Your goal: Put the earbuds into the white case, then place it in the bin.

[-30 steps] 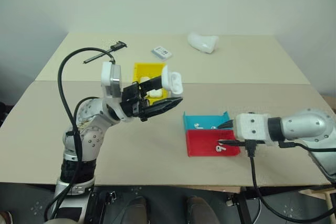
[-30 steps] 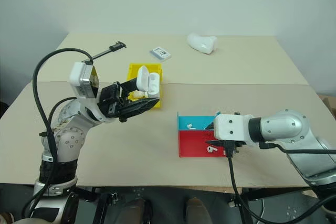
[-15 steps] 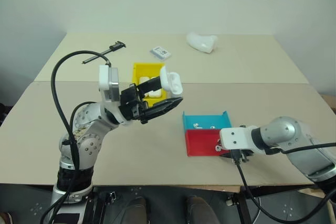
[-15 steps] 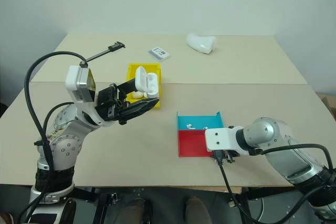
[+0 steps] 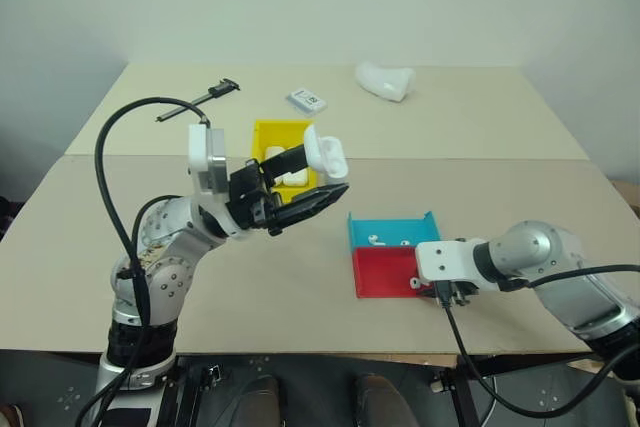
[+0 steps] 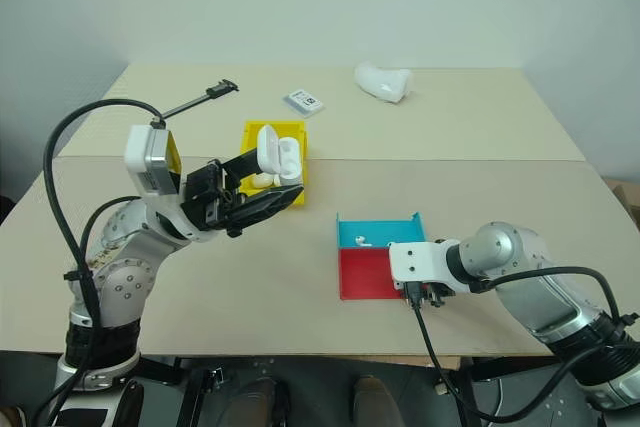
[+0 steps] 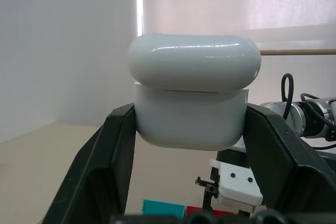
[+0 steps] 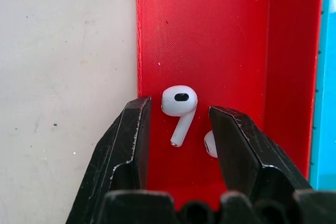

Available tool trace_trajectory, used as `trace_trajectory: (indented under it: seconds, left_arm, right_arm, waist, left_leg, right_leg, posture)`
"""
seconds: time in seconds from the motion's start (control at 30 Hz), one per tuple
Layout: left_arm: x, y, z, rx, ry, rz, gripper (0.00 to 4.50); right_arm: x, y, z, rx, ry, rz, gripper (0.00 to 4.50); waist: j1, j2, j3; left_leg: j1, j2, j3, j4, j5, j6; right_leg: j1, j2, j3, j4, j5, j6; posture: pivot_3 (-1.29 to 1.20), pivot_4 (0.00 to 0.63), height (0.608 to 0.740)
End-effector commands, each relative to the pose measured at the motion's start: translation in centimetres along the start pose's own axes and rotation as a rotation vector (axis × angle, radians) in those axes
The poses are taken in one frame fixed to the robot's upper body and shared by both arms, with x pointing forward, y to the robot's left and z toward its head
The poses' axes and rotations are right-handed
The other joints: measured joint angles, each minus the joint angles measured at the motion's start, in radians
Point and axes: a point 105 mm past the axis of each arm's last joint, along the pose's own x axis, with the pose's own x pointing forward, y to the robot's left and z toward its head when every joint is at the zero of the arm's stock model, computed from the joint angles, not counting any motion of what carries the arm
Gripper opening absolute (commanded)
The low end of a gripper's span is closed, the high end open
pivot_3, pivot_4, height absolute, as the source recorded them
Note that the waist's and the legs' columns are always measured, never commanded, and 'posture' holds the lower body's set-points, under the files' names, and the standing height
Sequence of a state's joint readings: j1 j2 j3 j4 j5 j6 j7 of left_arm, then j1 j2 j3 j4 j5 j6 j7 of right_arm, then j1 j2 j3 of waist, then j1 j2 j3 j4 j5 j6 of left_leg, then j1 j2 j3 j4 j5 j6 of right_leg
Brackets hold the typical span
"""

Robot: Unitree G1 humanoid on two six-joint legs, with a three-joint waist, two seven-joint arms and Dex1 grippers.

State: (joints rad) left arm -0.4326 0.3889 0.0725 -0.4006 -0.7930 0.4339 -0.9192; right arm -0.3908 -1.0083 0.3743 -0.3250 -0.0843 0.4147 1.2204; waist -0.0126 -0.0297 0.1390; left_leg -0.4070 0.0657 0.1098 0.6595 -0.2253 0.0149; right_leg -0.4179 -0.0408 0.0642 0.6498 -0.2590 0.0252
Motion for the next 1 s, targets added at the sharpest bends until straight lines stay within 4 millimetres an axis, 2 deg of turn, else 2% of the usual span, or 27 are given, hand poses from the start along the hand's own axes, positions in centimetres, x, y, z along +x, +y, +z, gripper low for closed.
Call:
trace_trajectory:
  seconds: [0.03,0.07,0.17,0.2,0.43,0.57,0.67,0.83,1.0]
  left_arm:
    - [0.3,-1.0,0.9,0.016,-0.022,-0.057,2.77]
    - [0.3,-1.1,0.9,0.013,-0.019,-0.069,2.77]
    - [0.3,-1.4,0.9,-0.006,-0.012,-0.105,2.77]
    - [0.2,-1.5,0.9,-0.010,-0.010,-0.112,2.77]
    - [1.0,-1.7,1.0,-0.056,-0.008,-0.160,2.77]
    - [2.1,-0.5,1.7,-0.068,-0.049,-0.074,2.77]
    - [2.1,-0.2,2.2,-0.042,-0.089,-0.037,2.77]
    - [1.6,-0.7,1.9,-0.052,-0.055,-0.086,2.77]
    - [1.4,-1.7,1.1,-0.055,-0.045,-0.134,2.77]
  right_arm:
    - [-0.3,-0.4,0.4,-0.024,-0.012,-0.018,1.81]
    - [-0.3,-0.4,0.4,-0.024,-0.013,-0.018,1.63]
    - [-0.2,-0.4,0.4,-0.021,-0.015,-0.017,0.67]
    - [-0.2,-0.5,0.4,-0.020,-0.015,-0.017,0.58]
    - [-0.4,-0.8,0.4,0.004,-0.026,-0.041,0.58]
    - [-0.9,-1.2,0.3,0.021,-0.030,-0.063,0.58]
    - [-1.7,-1.6,0.7,0.039,-0.060,-0.100,0.58]
    - [-4.5,-3.7,2.7,0.105,-0.248,-0.227,0.58]
    - [-9.6,-5.3,5.2,0.218,-0.612,-0.376,0.58]
  waist:
    - [0.000,0.000,0.000]
    - [0.000,0.000,0.000]
    - [0.000,0.000,0.000]
    - [0.000,0.000,0.000]
    - [0.000,0.000,0.000]
    - [0.001,0.000,0.000]
    - [0.000,0.000,0.000]
    - [-0.002,0.000,0.000]
    - [0.001,0.000,0.000]
  left_leg:
    - [0.000,0.000,0.000,0.000,0.000,0.000]
    - [0.000,0.000,0.000,0.000,0.000,0.000]
    - [0.000,0.000,0.000,0.000,0.000,0.000]
    - [0.000,0.000,0.000,0.000,0.000,0.000]
    - [0.000,0.000,0.000,0.000,0.000,0.000]
    - [0.000,0.000,0.000,0.000,0.000,0.000]
    - [0.000,0.000,-0.001,0.000,0.000,0.000]
    - [0.000,0.000,0.000,0.000,0.000,0.000]
    - [0.000,0.000,0.000,0.000,0.000,0.000]
  right_leg:
    - [0.000,0.000,0.000,0.000,0.000,0.000]
    - [0.000,0.000,0.000,0.000,0.000,0.000]
    - [0.000,0.000,0.000,0.000,0.000,0.000]
    - [0.000,0.000,0.000,0.000,0.000,0.000]
    - [0.000,0.000,0.000,0.000,0.000,0.000]
    - [0.000,0.000,0.000,0.000,0.000,0.000]
    - [0.000,0.000,0.000,0.000,0.000,0.000]
    - [0.000,0.000,0.001,0.000,0.000,0.000]
    - [0.000,0.000,0.000,0.000,0.000,0.000]
  posture:
    - [0.00,0.150,0.740]
    - [0.00,0.150,0.740]
    - [0.00,0.150,0.740]
    - [0.00,0.150,0.740]
    - [0.00,0.150,0.740]
    - [0.00,0.150,0.740]
    - [0.00,0.150,0.740]
    - [0.00,0.150,0.740]
    - [0.00,0.150,0.740]
